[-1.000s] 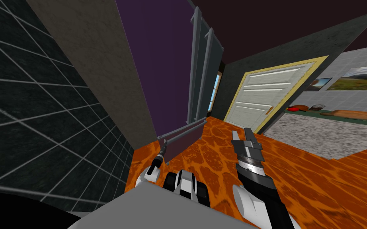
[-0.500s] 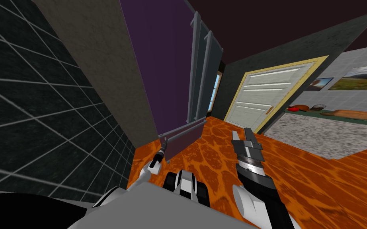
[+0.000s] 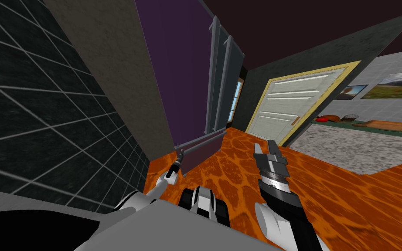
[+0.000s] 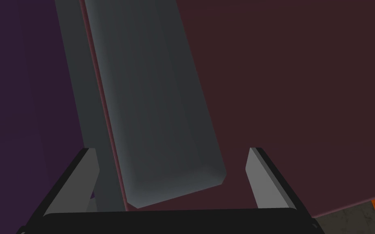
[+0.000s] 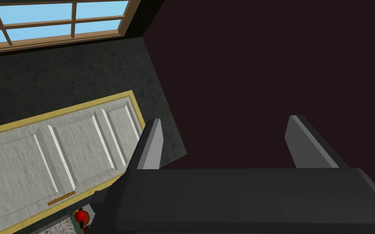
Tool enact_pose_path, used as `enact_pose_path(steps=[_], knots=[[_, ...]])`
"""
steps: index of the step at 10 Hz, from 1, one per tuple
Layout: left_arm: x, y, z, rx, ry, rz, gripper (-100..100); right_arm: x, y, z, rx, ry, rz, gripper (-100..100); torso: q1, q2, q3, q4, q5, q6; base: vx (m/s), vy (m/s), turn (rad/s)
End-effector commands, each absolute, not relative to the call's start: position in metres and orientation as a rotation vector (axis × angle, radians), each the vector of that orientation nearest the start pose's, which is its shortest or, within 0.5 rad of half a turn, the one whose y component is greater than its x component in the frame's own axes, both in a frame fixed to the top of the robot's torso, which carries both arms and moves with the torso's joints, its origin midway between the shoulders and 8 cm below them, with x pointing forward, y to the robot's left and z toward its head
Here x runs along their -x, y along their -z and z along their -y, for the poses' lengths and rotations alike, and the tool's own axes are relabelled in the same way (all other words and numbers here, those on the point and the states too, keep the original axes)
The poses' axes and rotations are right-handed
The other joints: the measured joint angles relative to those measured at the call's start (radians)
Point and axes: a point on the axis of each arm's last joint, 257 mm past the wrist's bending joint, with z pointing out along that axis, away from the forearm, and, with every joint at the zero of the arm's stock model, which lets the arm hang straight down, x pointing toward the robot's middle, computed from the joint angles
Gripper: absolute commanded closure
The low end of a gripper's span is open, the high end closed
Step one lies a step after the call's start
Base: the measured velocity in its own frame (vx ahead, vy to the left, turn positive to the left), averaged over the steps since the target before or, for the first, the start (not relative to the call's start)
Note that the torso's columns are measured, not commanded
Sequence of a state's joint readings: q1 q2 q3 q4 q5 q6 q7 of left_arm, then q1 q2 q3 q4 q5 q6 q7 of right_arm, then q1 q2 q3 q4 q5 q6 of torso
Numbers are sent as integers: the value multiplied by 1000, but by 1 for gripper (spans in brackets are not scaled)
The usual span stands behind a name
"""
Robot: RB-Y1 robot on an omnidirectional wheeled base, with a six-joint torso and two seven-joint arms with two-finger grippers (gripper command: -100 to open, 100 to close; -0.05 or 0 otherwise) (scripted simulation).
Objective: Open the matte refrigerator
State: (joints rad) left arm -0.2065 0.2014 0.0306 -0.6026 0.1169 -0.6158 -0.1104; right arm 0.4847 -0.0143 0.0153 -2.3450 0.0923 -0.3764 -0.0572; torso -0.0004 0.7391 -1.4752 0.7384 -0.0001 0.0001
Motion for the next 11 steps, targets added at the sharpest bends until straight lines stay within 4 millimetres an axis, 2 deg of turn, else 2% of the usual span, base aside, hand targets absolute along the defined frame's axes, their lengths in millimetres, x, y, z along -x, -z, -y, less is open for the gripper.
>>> enact_pose_path(steps=[1, 2, 3, 4, 5, 8, 11], knots=[[-506, 411, -336, 1191, 912, -1355, -100, -354, -34, 263, -654, -1300, -690, 0, 0, -2, -1, -1, 0, 0, -11, -8, -2], [-493, 418, -331, 1196, 915, -1361, 100, -354, -34, 263, -654, -1300, -690, 0, 1, -3, -2, -1, 0, 0, 36, 12, -17], [-487, 423, -324, 1200, 920, -1371, 100, -354, -34, 263, -654, -1300, -690, 0, 2, -5, -3, -3, 1, 0, 69, 27, -12], [-479, 431, -326, 1214, 908, -1382, 100, -354, -34, 263, -654, -1300, -690, 0, 3, -9, -5, -6, 3, 2, 63, 20, -14], [-479, 423, -327, 1199, 919, -1364, 100, -354, -34, 263, -654, -1300, -690, 0, 3, -10, -6, -7, 4, 2, 36, 8, -4], [-458, 425, -317, 1200, 928, -1364, 100, -354, -34, 263, -654, -1300, -690, 0, 4, -8, -4, -7, 5, 2, 39, 15, -12], [-439, 426, -316, 1204, 924, -1359, 100, -354, -34, 263, -654, -1300, -690, 0, 4, -9, -5, -6, 4, 1, 57, 18, -13]])
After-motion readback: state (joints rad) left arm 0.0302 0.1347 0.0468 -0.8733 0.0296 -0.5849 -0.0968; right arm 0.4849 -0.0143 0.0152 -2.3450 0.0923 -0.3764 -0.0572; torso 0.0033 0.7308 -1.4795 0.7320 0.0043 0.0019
